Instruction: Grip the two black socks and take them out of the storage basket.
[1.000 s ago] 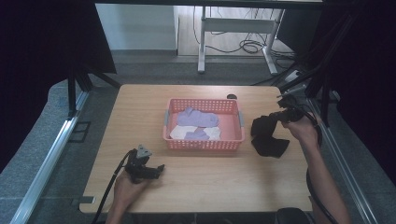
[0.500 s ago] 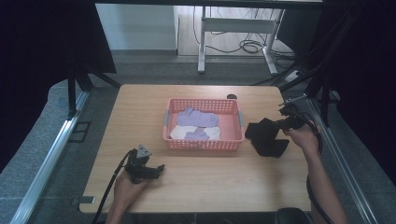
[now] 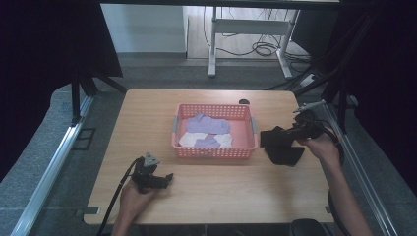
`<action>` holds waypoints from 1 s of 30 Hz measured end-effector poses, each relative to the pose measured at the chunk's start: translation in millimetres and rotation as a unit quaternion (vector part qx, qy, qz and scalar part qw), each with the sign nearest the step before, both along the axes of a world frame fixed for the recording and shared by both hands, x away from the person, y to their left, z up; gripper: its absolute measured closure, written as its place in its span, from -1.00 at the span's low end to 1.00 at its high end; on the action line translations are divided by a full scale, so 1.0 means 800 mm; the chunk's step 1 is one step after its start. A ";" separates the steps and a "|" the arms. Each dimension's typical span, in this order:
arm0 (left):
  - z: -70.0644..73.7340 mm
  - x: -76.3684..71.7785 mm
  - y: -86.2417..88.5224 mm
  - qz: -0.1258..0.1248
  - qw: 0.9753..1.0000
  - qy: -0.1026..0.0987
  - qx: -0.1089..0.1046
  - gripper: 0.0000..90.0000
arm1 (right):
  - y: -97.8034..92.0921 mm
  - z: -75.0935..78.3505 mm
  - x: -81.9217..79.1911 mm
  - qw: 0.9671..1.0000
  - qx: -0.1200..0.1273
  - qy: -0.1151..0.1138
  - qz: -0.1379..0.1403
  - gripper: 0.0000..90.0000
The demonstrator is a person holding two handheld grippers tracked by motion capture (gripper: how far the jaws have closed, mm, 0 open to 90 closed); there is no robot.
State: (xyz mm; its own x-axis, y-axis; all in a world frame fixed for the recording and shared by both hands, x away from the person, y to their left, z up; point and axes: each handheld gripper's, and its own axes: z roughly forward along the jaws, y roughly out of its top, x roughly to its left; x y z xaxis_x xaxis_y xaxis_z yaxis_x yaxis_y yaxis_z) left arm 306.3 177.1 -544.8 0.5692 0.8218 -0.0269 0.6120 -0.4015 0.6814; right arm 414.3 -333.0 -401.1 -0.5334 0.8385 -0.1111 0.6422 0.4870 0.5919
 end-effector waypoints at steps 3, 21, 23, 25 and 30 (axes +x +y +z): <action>0.000 0.000 0.000 0.000 1.000 0.000 0.000 -0.76 | 0.009 0.001 -0.008 1.000 0.006 -0.002 0.017 -0.09; 0.000 0.000 0.000 0.001 1.000 -0.001 -0.002 -0.76 | 0.053 -0.044 -0.055 0.996 0.029 0.018 0.081 -0.24; 0.000 0.000 0.000 0.002 1.000 -0.001 -0.002 -0.76 | 0.057 -0.050 -0.058 0.996 0.032 0.020 0.084 -0.24; 0.000 0.000 0.000 0.002 1.000 -0.001 -0.003 -0.76 | 0.060 -0.056 -0.062 0.995 0.033 0.022 0.088 -0.24; 0.000 0.000 0.000 0.002 1.000 -0.001 -0.003 -0.76 | 0.069 -0.074 -0.069 0.995 0.039 0.028 0.093 -0.25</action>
State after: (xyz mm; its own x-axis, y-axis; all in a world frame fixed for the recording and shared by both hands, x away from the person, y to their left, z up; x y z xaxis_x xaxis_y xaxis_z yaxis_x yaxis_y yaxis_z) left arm 306.2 176.7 -545.0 0.5663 0.8236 -0.0307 0.6125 -0.3957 0.6844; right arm 359.4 -278.0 -460.4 -0.6839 0.7294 -0.0162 0.5776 0.5549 0.5987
